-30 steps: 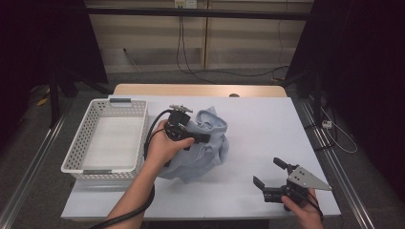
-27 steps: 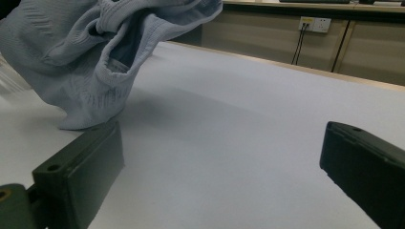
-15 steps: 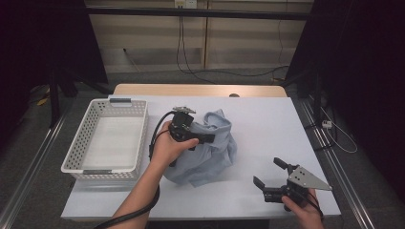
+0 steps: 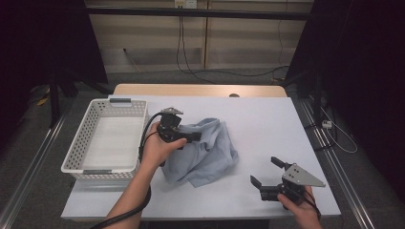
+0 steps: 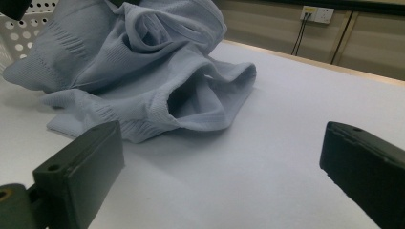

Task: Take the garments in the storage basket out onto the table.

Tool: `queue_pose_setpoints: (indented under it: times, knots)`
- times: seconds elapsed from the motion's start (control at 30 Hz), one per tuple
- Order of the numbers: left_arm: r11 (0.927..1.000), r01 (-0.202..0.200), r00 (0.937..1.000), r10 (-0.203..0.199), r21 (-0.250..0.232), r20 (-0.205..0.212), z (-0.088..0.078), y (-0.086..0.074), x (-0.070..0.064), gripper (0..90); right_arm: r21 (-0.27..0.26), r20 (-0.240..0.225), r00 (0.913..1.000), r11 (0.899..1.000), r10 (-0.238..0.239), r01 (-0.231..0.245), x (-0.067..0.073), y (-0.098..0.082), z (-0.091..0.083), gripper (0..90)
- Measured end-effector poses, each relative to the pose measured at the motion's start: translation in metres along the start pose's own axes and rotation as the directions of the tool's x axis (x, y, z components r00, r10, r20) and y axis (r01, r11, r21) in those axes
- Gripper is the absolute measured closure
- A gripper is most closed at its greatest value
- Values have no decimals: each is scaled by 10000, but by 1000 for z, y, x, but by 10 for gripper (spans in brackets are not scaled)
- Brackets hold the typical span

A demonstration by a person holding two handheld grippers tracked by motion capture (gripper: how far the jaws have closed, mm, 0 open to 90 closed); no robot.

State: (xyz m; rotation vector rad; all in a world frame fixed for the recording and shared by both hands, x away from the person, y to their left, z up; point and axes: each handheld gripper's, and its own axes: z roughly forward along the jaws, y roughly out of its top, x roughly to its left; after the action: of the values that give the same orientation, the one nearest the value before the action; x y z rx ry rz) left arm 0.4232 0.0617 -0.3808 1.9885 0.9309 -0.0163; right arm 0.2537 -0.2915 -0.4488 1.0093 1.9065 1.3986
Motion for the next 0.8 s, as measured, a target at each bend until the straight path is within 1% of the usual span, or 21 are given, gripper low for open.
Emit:
queue_pose_setpoints:
  times: [0.07, 0.2, 0.27, 0.33, 0.37, 0.43, 0.6, 0.77, 0.8]
  knots:
    - [10000, -24, 9999, 24, -30, -104, -3, 0, 2, 527, 14, 23, 10000, 10000, -25, 25, 0, 1, 1, 11]
    - [10000, -15, 9999, 15, -41, -170, -7, 1, 5, 523, 125, -6, 10000, 9999, -37, 38, 1, 3, 6, 11]
    - [10000, -80, 9995, 79, -12, -290, -10, 1, 8, 524, 226, -17, 9999, 9997, -106, 106, 2, 4, 9, 13]
    - [10000, -5, 9993, 1, -97, -374, -11, 0, 9, 526, 286, -31, 10000, 9996, -89, 90, 3, 5, 11, 16]
    - [10000, -22, 9993, 20, -55, -370, -12, 0, 10, 528, 310, -42, 9999, 9995, -112, 114, 3, 6, 13, 16]
    - [9999, -21, 9990, 16, -119, -439, -13, -1, 11, 527, 382, 28, 10000, 9992, -88, 87, 3, 8, 16, 20]
    - [9999, -42, 9990, 36, -130, -441, -16, -1, 12, 529, 418, -51, 10000, 9991, -61, 63, 5, 13, 26, 20]
    - [9999, -70, 9989, 65, -109, -458, -17, -2, 12, 528, 457, -135, 9999, 9989, -100, 106, 7, 15, 31, 21]
    - [9999, -67, 9989, 61, -133, -461, -17, -3, 12, 528, 520, -179, 9998, 9986, -33, 43, 8, 16, 35, 21]
